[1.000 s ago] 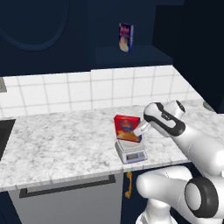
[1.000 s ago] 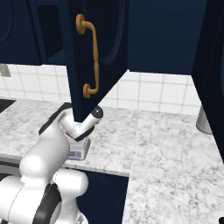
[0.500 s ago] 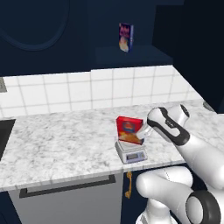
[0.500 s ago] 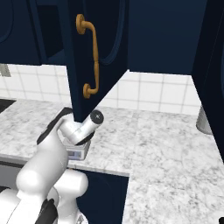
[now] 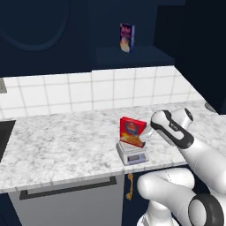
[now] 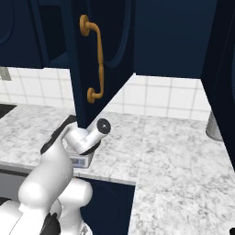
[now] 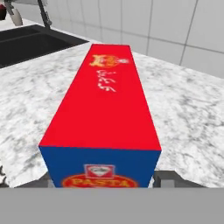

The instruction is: Pick the boxed food and place it on the digital scale for weighing, and close the cabinet.

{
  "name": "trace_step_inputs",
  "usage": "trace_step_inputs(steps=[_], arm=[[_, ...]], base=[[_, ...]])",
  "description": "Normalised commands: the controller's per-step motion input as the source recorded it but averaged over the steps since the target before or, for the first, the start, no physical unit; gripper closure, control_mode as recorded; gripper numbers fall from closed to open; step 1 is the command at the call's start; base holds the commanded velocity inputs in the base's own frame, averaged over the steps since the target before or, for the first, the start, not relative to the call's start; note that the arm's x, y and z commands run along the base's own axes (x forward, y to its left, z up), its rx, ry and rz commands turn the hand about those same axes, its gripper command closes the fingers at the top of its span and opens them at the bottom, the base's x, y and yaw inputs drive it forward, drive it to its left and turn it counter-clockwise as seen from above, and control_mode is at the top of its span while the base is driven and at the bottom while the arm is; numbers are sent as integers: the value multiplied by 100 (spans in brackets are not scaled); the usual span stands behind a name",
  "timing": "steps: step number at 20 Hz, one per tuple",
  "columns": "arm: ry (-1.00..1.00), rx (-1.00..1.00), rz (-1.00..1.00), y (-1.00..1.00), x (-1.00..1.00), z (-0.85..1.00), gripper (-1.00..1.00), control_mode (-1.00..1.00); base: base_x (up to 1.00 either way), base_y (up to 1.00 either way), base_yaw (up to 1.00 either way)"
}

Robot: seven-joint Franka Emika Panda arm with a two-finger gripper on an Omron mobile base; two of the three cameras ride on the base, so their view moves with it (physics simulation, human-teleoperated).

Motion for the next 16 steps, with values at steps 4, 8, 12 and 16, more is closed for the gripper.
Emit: trace_step_inputs(steps=[4, 8, 12, 16], arm=[[0, 0, 0, 0, 0, 0, -100, -100], [-3, 0, 0, -14, -19, 0, -100, -100], [-5, 0, 0, -15, -30, 0, -100, -100], [-6, 0, 0, -11, -26, 0, -100, -100]], base=[[0, 0, 0], [0, 0, 0], [0, 0, 0], [0, 0, 0]])
